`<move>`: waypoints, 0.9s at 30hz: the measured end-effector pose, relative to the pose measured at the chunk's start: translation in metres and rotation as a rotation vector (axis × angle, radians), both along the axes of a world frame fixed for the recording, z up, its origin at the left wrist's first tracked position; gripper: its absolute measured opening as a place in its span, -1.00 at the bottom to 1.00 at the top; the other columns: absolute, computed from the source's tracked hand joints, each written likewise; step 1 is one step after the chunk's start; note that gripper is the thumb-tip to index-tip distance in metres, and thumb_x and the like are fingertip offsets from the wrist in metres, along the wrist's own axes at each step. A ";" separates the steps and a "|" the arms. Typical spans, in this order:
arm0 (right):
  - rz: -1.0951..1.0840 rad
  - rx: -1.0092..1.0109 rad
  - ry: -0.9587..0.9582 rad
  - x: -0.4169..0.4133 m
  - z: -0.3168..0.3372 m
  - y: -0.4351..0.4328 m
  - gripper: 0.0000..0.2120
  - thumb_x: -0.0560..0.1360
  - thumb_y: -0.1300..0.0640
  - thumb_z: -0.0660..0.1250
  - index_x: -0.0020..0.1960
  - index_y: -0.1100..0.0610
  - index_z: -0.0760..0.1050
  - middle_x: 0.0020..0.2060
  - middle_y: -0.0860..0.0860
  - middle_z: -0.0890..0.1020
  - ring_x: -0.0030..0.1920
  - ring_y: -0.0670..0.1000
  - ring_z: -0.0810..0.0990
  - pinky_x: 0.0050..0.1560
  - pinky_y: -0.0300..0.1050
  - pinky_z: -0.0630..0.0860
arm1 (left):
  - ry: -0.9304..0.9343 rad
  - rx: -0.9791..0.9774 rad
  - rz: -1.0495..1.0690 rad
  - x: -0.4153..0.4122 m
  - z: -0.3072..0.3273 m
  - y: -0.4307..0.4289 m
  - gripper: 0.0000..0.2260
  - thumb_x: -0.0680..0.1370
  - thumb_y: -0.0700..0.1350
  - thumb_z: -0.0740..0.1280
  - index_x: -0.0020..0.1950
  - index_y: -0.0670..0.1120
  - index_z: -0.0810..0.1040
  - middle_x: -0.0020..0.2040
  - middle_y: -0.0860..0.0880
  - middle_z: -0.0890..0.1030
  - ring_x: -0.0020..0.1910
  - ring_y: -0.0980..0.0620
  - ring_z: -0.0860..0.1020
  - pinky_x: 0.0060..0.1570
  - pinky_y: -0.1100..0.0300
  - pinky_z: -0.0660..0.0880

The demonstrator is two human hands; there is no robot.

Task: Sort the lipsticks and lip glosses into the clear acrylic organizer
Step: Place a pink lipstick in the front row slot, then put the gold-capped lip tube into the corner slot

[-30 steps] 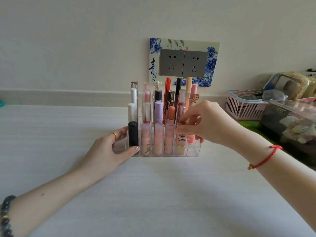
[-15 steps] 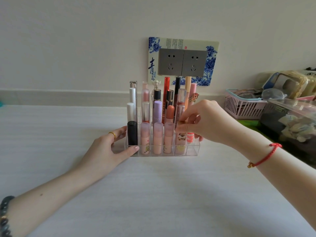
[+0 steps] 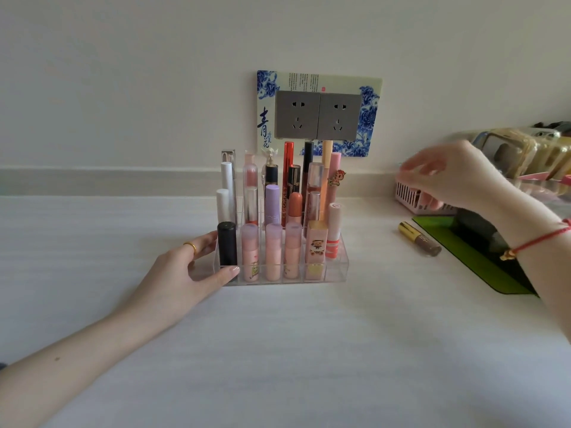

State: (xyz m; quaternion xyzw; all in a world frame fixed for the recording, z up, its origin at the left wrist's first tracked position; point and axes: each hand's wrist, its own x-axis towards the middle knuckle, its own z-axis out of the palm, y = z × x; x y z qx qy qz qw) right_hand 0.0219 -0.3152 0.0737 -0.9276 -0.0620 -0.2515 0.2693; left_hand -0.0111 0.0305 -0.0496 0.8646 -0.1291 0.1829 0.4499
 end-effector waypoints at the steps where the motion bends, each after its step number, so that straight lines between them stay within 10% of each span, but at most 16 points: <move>1: -0.057 -0.017 0.048 0.006 -0.008 -0.012 -0.83 0.42 0.04 0.37 -0.02 0.08 0.57 -0.37 -0.01 0.62 -0.61 -0.09 0.54 -0.62 -0.34 0.42 | 0.003 -0.003 0.005 0.000 -0.001 0.001 -0.33 0.20 0.22 0.35 0.29 0.05 0.44 0.14 0.24 0.53 0.15 0.41 0.43 0.04 0.49 0.31; 10: -0.204 -0.125 0.321 0.038 -0.070 -0.042 -0.55 0.37 -0.02 0.42 0.17 0.16 0.48 -0.08 0.07 0.52 -0.32 0.04 0.60 -0.44 -0.20 0.54 | 0.037 -0.002 0.033 0.000 -0.002 0.002 -0.30 0.18 0.26 0.35 0.29 0.09 0.44 0.18 0.18 0.53 0.18 0.21 0.47 0.09 0.27 0.35; 21: -0.250 -0.162 0.359 0.044 -0.084 -0.038 -0.49 0.39 0.03 0.41 0.27 0.17 0.39 0.12 0.13 0.54 -0.09 0.02 0.48 -0.08 -0.16 0.45 | 0.034 -0.008 0.028 -0.003 0.001 -0.001 -0.35 0.18 0.24 0.35 0.27 0.14 0.43 0.09 0.29 0.50 0.05 0.44 0.42 -0.06 0.51 0.33; 27: -0.151 0.027 0.243 0.028 -0.038 -0.023 -0.62 0.43 0.11 0.37 0.22 0.14 0.46 -0.20 0.04 0.59 -0.38 -0.09 0.56 -0.47 -0.32 0.43 | 0.032 0.012 0.018 -0.001 0.001 0.000 -0.31 0.19 0.24 0.35 0.29 0.07 0.44 0.17 0.19 0.54 0.18 0.32 0.44 0.04 0.44 0.33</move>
